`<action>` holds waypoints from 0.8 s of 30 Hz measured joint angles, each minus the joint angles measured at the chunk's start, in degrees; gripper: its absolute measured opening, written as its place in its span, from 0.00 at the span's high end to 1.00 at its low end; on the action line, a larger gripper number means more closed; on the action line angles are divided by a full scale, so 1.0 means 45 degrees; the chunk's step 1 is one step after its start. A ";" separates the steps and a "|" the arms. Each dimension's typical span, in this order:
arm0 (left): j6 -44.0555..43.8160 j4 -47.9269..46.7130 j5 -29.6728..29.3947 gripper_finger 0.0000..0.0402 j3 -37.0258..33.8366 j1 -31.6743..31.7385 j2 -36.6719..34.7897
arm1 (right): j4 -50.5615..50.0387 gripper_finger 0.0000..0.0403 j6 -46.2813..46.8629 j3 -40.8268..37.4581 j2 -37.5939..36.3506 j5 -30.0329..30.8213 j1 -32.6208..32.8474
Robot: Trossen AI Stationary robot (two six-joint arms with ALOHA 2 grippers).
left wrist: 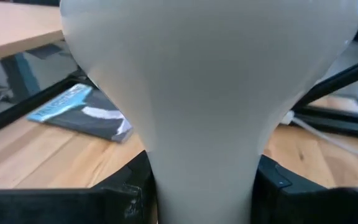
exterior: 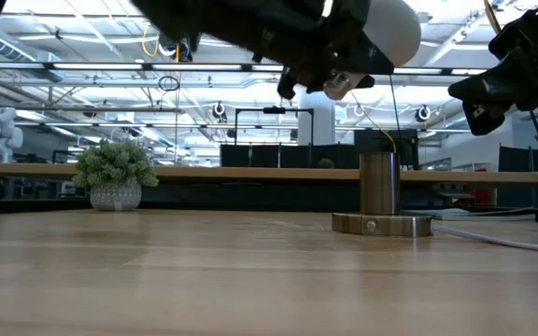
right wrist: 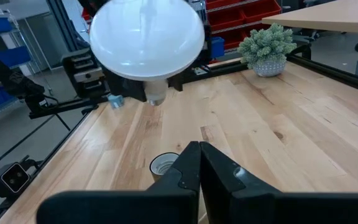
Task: Screw lightbulb
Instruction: Insert the lightbulb into the lamp
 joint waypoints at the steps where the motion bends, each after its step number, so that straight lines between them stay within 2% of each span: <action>1: 0.0003 0.0923 0.0012 0.61 -0.0472 0.0001 0.0000 | 0.0000 1.00 0.0000 0.0000 -0.0002 0.0016 0.0001; 6: 0.0003 0.5661 0.0291 0.61 -0.2696 0.0064 0.0000 | 0.0003 1.00 0.0003 0.0003 -0.0004 -0.0033 0.0002; 10: -0.0006 0.7815 0.1254 0.61 -0.3611 0.0202 0.0000 | 0.0000 1.00 0.0002 0.0000 -0.0004 -0.0038 0.0005; 18: -0.0040 0.7636 0.1342 0.61 -0.3691 0.0135 0.0000 | 0.0000 1.00 -0.1213 0.0000 -0.0004 0.0035 0.0000; 24: -0.0050 0.7523 0.1357 0.61 -0.3691 0.0131 0.0000 | 0.0000 1.00 -0.0397 0.0001 -0.0004 -0.0041 0.0005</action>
